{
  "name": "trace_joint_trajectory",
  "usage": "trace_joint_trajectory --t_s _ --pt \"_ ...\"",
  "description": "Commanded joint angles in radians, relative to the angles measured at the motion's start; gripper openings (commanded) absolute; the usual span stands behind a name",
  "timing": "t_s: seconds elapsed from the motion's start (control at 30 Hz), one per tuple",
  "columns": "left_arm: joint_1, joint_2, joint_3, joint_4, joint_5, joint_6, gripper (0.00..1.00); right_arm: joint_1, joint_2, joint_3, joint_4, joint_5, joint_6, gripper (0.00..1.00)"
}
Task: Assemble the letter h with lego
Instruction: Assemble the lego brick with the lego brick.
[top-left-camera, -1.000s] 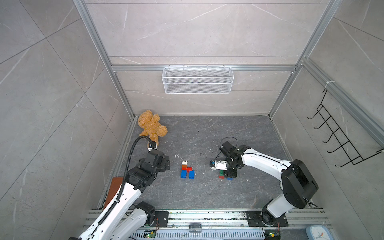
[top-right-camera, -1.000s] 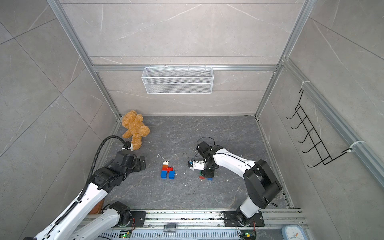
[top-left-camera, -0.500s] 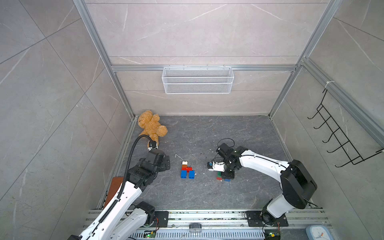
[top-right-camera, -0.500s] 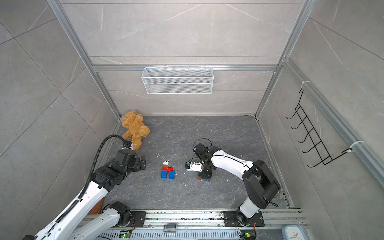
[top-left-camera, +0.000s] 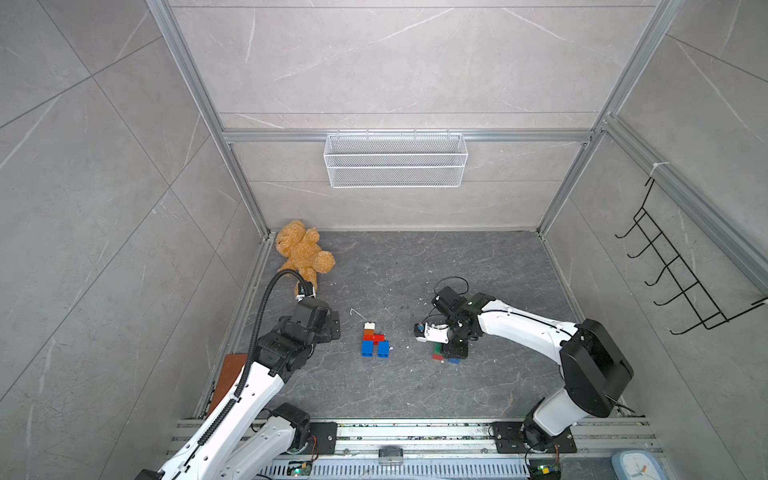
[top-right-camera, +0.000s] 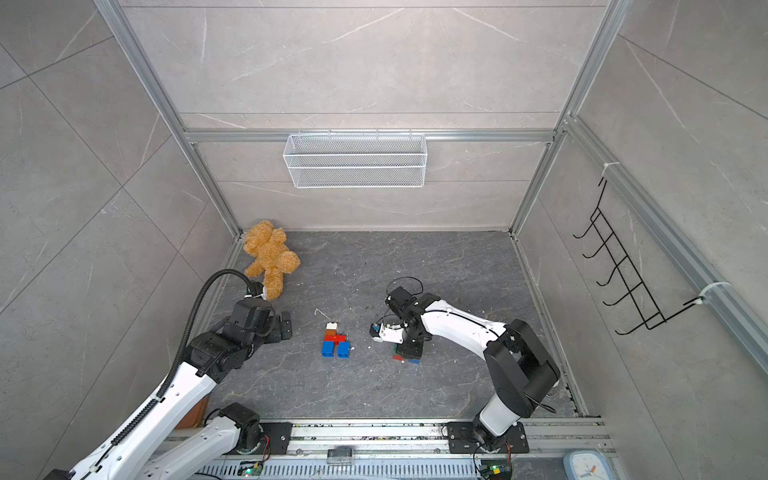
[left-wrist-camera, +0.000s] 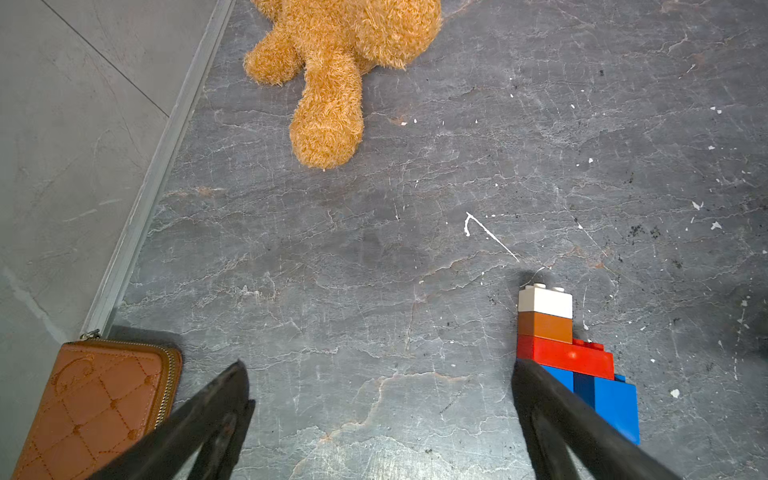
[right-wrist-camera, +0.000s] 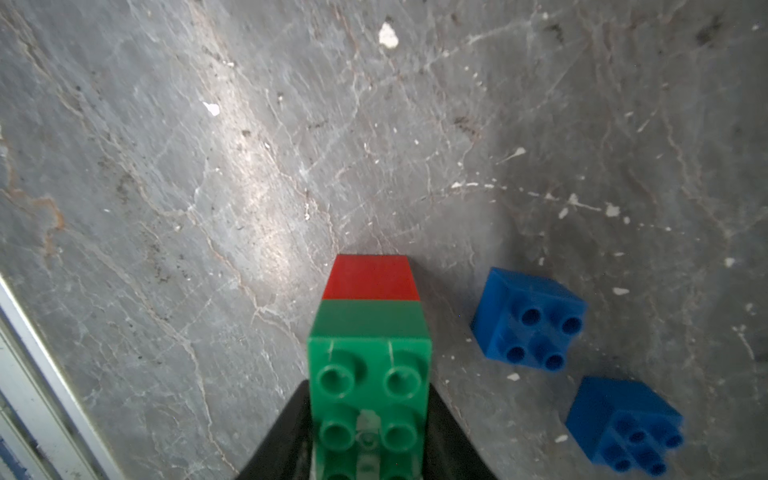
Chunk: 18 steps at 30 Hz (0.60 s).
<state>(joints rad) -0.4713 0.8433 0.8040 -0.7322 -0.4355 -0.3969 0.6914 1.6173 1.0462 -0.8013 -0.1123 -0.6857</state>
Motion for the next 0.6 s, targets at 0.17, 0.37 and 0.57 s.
trace_joint_trajectory --t_s 0.17,0.37,0.57 --pt "-0.001 0.004 0.049 -0.020 -0.022 -0.010 1.00 0.008 -0.007 0.015 0.012 0.006 0.031 1.00" --pt "0.000 0.009 0.066 -0.043 -0.022 -0.015 1.00 -0.005 -0.103 0.024 0.049 0.072 0.049 1.00" --pt "0.000 -0.013 0.083 -0.043 0.030 -0.017 1.00 -0.021 -0.265 0.027 0.252 0.240 0.303 1.00"
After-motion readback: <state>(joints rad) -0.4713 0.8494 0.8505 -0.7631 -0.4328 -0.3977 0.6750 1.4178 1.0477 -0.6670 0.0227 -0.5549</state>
